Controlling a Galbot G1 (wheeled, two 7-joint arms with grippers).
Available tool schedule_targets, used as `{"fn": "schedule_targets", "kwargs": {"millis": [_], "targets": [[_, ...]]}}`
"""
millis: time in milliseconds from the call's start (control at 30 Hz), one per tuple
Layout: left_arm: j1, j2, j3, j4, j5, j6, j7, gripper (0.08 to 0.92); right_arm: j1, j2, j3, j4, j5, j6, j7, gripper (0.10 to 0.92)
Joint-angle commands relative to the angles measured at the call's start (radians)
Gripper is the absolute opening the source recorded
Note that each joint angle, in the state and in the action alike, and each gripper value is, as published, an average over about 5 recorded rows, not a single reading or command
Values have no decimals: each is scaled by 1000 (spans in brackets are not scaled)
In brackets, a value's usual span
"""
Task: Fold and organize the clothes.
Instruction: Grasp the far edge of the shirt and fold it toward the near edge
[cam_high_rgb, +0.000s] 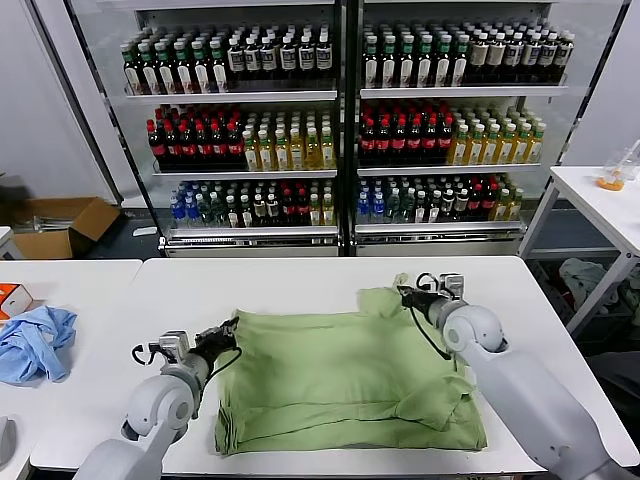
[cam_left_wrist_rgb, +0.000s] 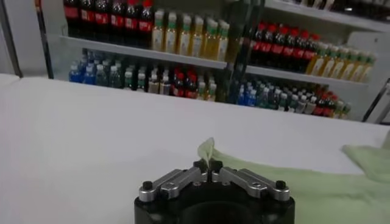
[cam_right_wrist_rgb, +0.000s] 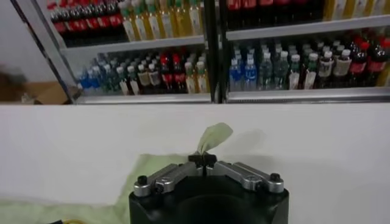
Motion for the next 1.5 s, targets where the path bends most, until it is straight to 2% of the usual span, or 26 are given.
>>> {"fn": "schedule_targets", "kwargs": {"millis": [33, 300, 600, 867, 1133, 1267, 1500], "targets": [[108, 13, -56, -153, -27, -12, 1, 94, -193, -97, 150, 273, 16, 3, 10, 104], [246, 13, -102, -275, -28, 8, 2, 91, -489, -164, 328, 499, 34, -4, 28, 104], [375, 28, -147, -359, -20, 44, 18, 91, -759, -159, 537, 636, 18, -21, 45, 104], [438, 52, -168, -360, -1, 76, 33, 91, -892, -110, 576, 642, -44, -21, 51, 104], [411, 55, -135, -318, 69, 94, 45, 91, -840, -85, 504, 588, -103, -24, 58, 105], [404, 46, -132, -317, 99, 92, 43, 139, -823, -74, 471, 586, -151, -23, 54, 171], [451, -40, -143, -394, 214, 47, -26, 342, -853, -60, 477, 644, -222, -22, 49, 377]]}}
